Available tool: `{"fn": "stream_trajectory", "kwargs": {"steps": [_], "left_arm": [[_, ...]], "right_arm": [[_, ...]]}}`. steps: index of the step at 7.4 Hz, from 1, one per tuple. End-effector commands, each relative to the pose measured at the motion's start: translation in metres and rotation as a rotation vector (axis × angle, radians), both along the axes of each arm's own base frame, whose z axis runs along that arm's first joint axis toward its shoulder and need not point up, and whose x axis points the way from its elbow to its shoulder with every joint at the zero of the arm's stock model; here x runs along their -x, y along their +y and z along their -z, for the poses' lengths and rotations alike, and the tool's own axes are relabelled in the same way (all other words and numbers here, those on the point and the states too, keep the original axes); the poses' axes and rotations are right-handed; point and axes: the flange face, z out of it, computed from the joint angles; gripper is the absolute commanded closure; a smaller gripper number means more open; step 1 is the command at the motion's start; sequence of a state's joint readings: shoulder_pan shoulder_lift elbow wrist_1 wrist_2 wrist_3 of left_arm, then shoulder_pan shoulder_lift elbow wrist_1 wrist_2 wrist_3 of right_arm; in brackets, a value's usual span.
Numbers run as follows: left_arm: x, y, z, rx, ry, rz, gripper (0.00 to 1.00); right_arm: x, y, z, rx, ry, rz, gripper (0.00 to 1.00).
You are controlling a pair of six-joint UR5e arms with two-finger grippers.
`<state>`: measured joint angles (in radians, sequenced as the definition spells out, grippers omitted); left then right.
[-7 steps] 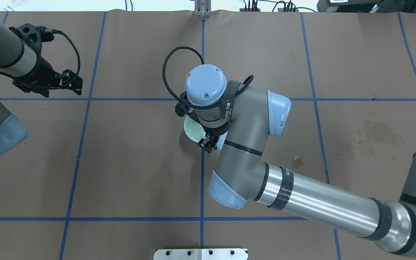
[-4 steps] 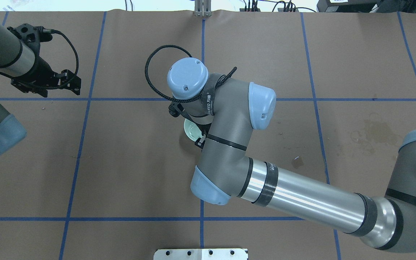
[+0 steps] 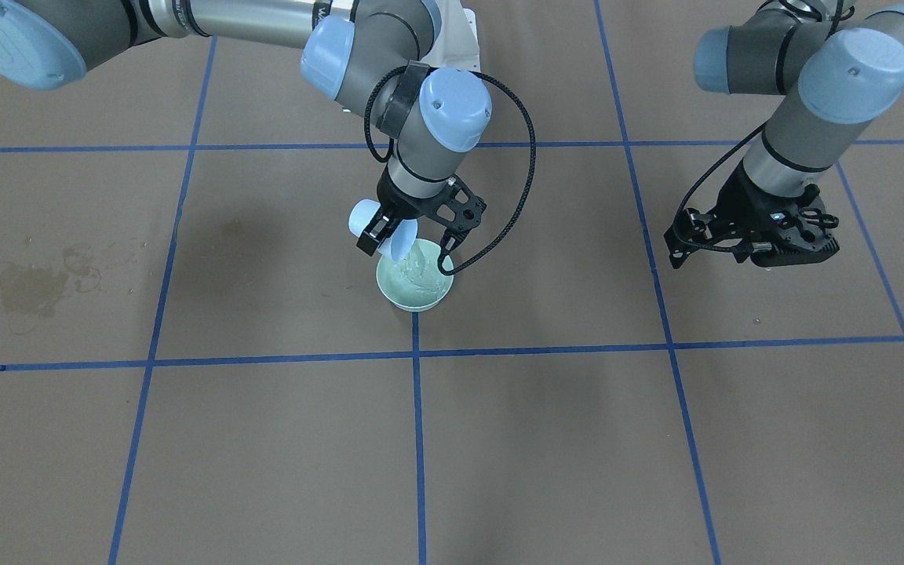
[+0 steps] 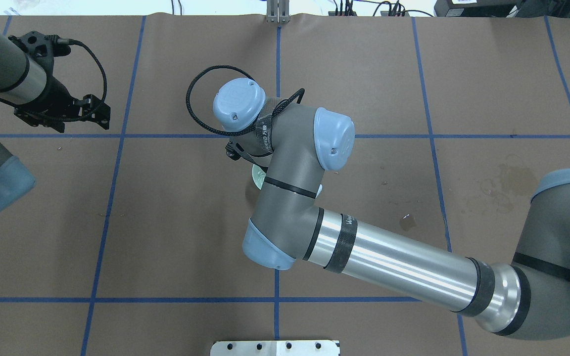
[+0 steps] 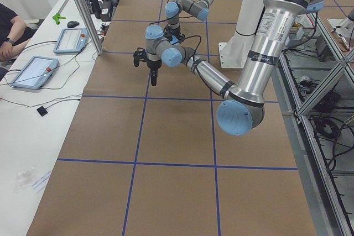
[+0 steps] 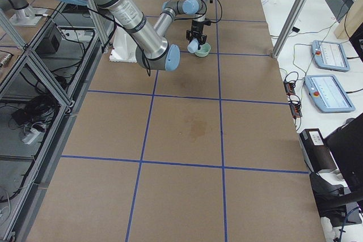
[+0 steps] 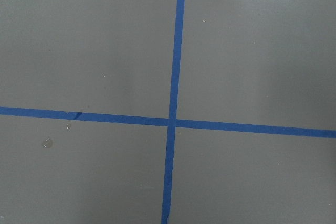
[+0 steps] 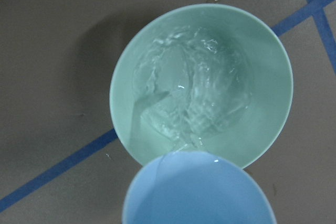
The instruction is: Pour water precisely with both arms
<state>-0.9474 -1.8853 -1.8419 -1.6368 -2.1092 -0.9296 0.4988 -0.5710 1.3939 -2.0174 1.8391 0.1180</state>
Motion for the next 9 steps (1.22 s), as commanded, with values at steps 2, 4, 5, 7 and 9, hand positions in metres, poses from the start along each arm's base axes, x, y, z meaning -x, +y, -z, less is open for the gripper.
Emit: {"fn": "stream_trajectory", "kwargs": {"steps": [2,4,5,7,9], "left_arm": [[0.002,-0.001,-0.001,0.001,-0.001,0.004,0.0],[0.001,-0.002,-0.003,0.004,-0.004,0.005,0.0],[0.001,-0.002,-0.003,0.004,-0.004,0.005,0.0],[0.0,-0.002,-0.002,0.004,-0.003,0.004,0.0],[0.0,-0.002,-0.002,0.004,-0.003,0.003,0.0]], "right_arm": [[-0.018,0.007,0.006,-0.029,-0.045,-0.014,1.0],[-0.05,0.021,0.007,-0.063,-0.154,-0.064,1.0],[-0.059,0.02,-0.003,-0.082,-0.235,-0.115,1.0],[-0.115,0.011,0.015,-0.091,-0.352,-0.301,1.0],[-0.2,-0.009,0.008,-0.018,-0.431,-0.65,1.0]]}}
